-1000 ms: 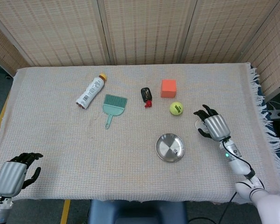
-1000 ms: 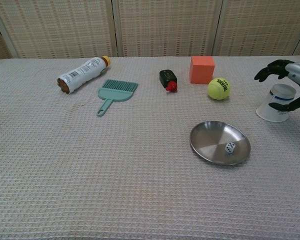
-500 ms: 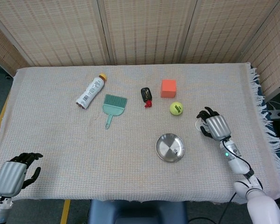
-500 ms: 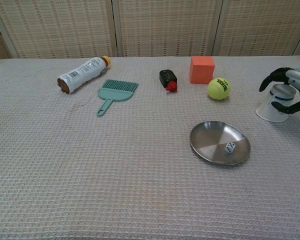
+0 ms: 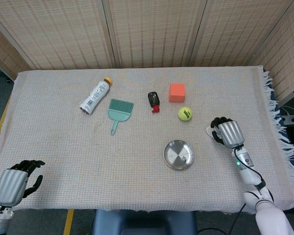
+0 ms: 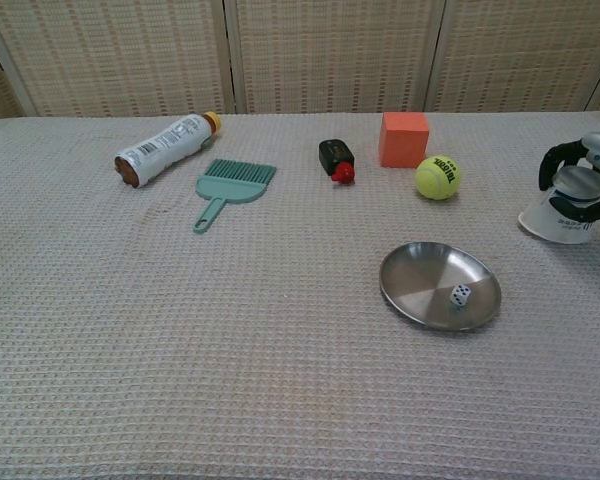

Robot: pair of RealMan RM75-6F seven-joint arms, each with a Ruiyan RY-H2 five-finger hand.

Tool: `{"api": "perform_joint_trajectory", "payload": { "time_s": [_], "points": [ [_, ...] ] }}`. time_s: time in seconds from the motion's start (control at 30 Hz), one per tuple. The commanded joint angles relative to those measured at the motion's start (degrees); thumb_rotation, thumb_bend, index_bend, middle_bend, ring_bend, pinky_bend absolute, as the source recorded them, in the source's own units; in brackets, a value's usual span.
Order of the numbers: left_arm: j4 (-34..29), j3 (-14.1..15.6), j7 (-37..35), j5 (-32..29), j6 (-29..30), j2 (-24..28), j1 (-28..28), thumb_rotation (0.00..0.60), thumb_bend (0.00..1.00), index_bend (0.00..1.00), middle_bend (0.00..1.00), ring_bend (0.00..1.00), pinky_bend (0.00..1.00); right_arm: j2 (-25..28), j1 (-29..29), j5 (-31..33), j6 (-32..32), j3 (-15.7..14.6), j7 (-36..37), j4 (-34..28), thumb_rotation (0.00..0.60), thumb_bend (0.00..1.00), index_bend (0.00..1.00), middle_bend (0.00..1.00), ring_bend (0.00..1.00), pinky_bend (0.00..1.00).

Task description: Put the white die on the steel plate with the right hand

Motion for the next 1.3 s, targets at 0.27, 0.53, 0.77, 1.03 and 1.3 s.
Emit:
{"api": "perform_joint_trajectory", "payload": {
  "time_s": [0.27,0.53,0.77,1.03,1.3],
  "points": [
    [-0.1,0.0,0.3,-0.1,-0.2,-0.1,0.0,0.6,0.39,0.36,0.42,0.38,0.59,0.4,-0.3,-2.5,8.3,-1.5,3.4,-6.9,0.6,0.37,0.61,0.57,0.51,0.67],
    [0.0,0.0,0.0,0.0,0.1,0.0,0.1,0.6,0.39,0.37,0.43,0.38,0.59,7.0,0.6,-5.8,8.3,-4.4,5.0,-27.3,0.6,0.37,0.61,0.57,0.51,0.67],
    [0.1,-0.1,-0.3,-0.1,0.2,0.0,0.1,0.6,0.39,0.37,0.43,0.38,0.59,11.2,1.3,-5.4,4.5,-4.5,1.9,-38.6,0.6,0.37,0.61,0.57,0.51,0.67],
    [0.1,-0.1,-0.3,-0.2,0.1,0.0,0.0,0.6,0.39,0.37,0.43,0.38,0.59,12.3,1.2,-5.4,3.4,-4.3,0.2,-41.4,0.6,0.37,0.61,0.57,0.51,0.67],
    [-0.1,-0.1,-0.2,0.0,0.2,0.1,0.1,0.6,0.39,0.37,0.43,0.38,0.59,11.2,1.4,-5.6,0.9,-4.9,-0.7,-40.3,0.6,0.37,0.61,0.57,0.51,0.67]
  ]
}}
